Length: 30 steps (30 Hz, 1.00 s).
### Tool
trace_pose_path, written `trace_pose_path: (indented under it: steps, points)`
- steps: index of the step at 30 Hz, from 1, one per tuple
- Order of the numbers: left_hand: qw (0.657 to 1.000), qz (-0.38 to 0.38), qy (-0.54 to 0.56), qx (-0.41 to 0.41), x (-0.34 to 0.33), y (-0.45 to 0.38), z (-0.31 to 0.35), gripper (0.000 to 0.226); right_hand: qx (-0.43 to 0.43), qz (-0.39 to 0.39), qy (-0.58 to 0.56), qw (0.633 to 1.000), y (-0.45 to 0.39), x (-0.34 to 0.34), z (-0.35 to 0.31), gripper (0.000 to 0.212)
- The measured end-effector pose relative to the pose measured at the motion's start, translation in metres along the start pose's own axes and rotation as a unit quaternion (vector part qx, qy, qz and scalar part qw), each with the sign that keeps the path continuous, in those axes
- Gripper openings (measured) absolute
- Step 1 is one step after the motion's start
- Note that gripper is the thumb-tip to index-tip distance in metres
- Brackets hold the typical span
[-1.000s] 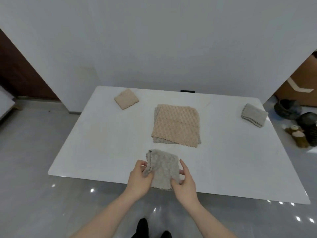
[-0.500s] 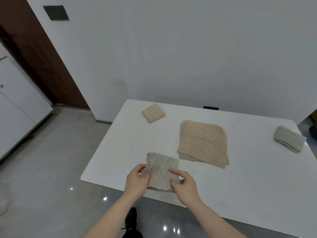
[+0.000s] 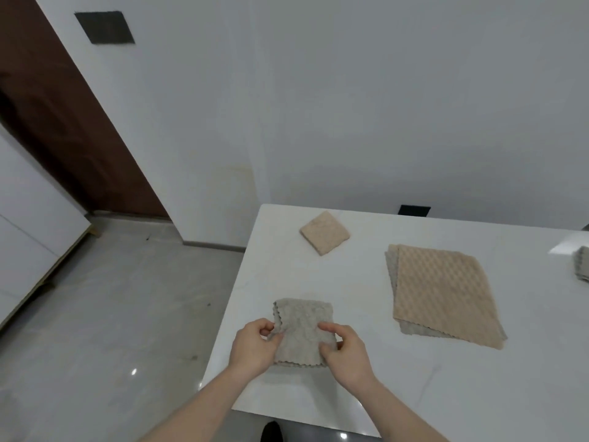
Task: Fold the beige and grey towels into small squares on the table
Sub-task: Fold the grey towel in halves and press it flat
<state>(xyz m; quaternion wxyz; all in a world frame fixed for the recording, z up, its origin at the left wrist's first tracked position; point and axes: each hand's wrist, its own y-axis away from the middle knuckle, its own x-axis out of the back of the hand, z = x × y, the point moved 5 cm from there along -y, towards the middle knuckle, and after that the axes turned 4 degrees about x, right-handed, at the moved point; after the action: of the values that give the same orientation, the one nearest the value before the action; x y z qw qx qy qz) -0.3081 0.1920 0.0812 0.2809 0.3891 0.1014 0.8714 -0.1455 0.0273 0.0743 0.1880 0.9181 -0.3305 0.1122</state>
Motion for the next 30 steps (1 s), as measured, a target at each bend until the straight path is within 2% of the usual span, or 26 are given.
trace_pose_path:
  steps: [7,13,19,26,30]
  points:
    - [0.998,-0.034,-0.056,-0.009,0.015,-0.038,0.001,0.014,-0.011,0.006,0.032,0.999,-0.015,-0.016,-0.009,0.040]
    - [0.998,-0.041,-0.051,0.010,0.020,-0.046,0.003,0.016,-0.016,-0.001,0.051,0.999,-0.030,-0.020,-0.012,0.038]
    - [0.997,-0.049,-0.055,0.029,0.029,-0.076,-0.019,0.032,-0.032,-0.024,0.063,0.997,-0.041,-0.041,-0.009,0.039]
    - [0.993,-0.079,-0.083,0.003,0.044,-0.124,-0.021,0.032,-0.057,-0.022,0.082,0.995,-0.078,-0.073,-0.016,0.042]
    - [0.989,-0.100,-0.106,-0.001,0.064,-0.160,-0.026,0.023,-0.081,-0.006,0.090,0.993,-0.100,-0.111,-0.015,0.044]
